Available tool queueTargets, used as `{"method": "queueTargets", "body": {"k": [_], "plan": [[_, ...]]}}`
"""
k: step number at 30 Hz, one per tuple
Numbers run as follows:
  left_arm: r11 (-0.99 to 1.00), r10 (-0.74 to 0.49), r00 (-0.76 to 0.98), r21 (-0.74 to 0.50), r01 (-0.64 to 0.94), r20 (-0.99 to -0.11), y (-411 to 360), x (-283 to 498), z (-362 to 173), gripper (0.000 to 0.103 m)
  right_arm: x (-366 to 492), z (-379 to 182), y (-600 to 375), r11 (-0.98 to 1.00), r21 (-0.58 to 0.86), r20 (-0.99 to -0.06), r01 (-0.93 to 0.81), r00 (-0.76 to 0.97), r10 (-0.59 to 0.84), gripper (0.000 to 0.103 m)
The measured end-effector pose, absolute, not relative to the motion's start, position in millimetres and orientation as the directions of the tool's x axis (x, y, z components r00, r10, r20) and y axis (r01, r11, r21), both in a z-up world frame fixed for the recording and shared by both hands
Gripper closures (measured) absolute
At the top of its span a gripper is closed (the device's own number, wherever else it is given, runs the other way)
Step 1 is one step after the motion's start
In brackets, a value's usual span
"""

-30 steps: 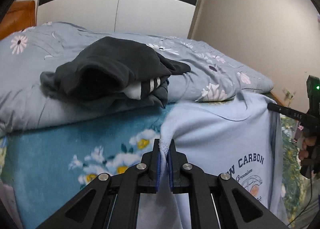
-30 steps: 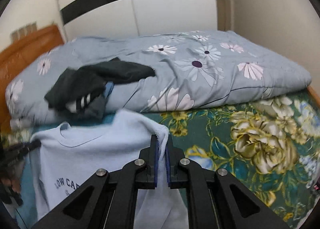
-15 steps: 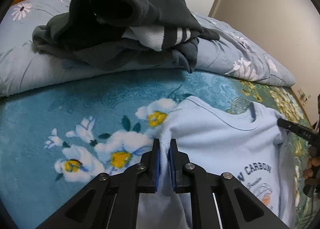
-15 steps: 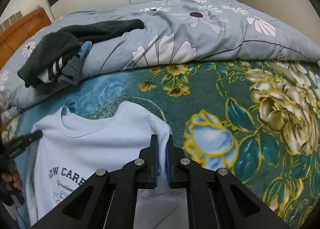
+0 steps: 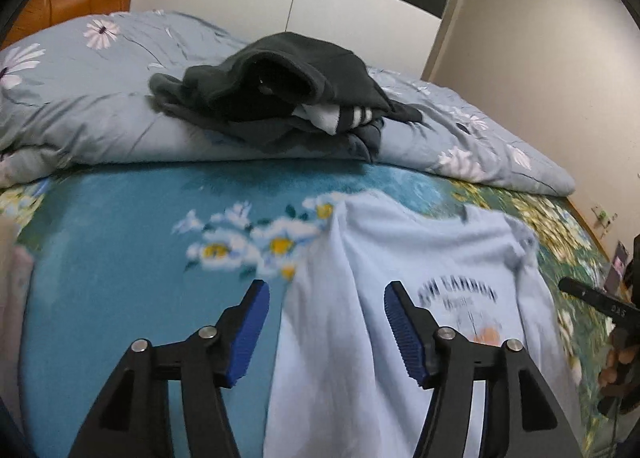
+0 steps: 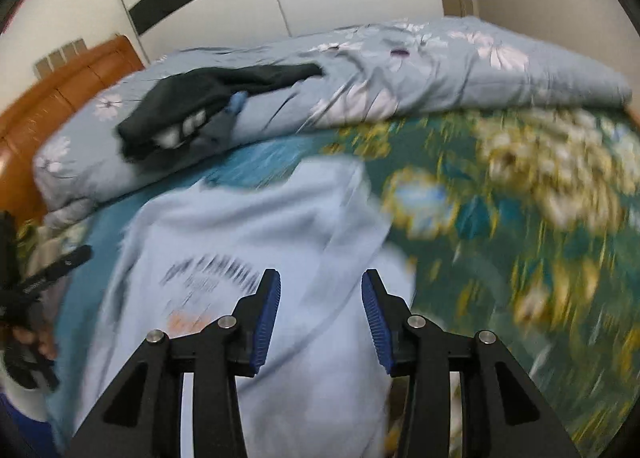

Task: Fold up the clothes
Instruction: 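Open both grippers and release the shirt flat on the blanket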

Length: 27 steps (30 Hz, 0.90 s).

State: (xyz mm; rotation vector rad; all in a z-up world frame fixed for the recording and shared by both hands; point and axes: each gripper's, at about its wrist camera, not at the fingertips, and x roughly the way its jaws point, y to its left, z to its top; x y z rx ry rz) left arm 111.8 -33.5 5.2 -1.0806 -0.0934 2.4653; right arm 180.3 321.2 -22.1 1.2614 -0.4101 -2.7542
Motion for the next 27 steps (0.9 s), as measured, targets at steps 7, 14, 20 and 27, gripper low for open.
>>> {"method": "queueTargets", "body": {"k": [7, 14, 20, 27], "plan": [[-0.914, 0.377, -0.581, -0.189, -0.358, -0.722, -52.6, 169.9, -16.0, 0.035, 239.4, -49.6, 258.4, -0.947, 0.317, -0.749, 0.055, -0.598, -0.286, 0.059], [-0.925, 0.361, -0.587, -0.2, -0.322, -0.725, -74.4, 190.1, -15.7, 0.035, 249.2, -65.4, 223.1, -0.982, 0.188, -0.777, 0.029, -0.607, -0.167, 0.059], [-0.928, 0.36, -0.598, -0.209, -0.307, -0.716, -81.4, 195.0, -7.4, 0.035, 258.5, -68.8, 210.1, -0.999, 0.033, -0.775, -0.038, -0.632, -0.001, 0.092], [-0.919, 0.378, -0.583, -0.217, -0.328, -0.719, -73.0, 198.3, -4.6, 0.035, 280.3, -70.5, 274.4, -0.832, 0.547, -0.636, -0.087, -0.69, -0.346, 0.101]]}}
